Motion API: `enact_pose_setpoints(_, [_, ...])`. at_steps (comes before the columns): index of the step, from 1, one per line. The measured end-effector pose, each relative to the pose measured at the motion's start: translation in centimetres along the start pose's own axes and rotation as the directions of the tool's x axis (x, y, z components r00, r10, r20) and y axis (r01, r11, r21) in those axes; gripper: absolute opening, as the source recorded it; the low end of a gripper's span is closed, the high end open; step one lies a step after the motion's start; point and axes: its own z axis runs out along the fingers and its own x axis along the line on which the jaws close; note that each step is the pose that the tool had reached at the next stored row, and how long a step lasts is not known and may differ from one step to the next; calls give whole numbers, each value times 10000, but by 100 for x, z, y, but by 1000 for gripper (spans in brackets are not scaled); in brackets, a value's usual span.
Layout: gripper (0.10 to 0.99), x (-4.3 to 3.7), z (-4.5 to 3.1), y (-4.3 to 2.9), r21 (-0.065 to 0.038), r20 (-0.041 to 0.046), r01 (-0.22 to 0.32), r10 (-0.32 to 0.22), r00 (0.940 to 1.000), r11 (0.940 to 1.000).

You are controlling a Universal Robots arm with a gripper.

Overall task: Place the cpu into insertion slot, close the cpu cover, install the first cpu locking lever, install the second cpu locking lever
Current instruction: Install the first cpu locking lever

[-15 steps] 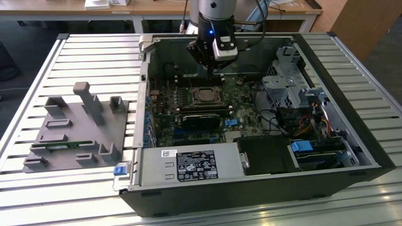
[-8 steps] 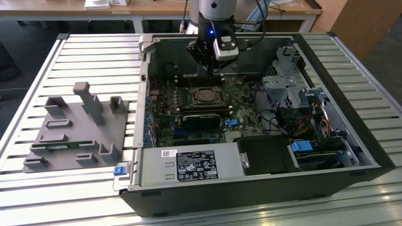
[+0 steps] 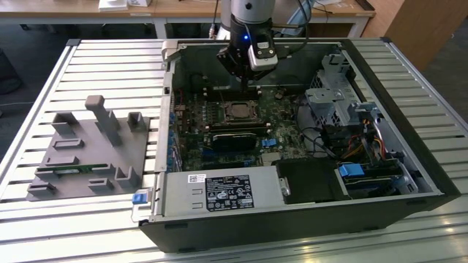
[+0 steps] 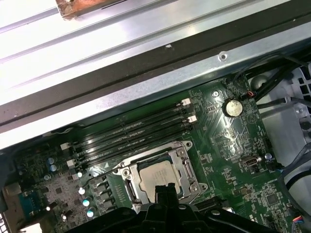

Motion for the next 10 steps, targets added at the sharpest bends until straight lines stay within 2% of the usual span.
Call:
enact_pose_setpoints(4, [118, 40, 0, -15, 0, -3, 111, -111, 9999, 9999])
enact_pose_setpoints(7, [118, 41, 1, -16, -2, -13, 570, -570, 9984, 9984])
enact_pose_setpoints(10, [118, 41, 3, -16, -6, -24, 1123, -1123, 9937, 9937])
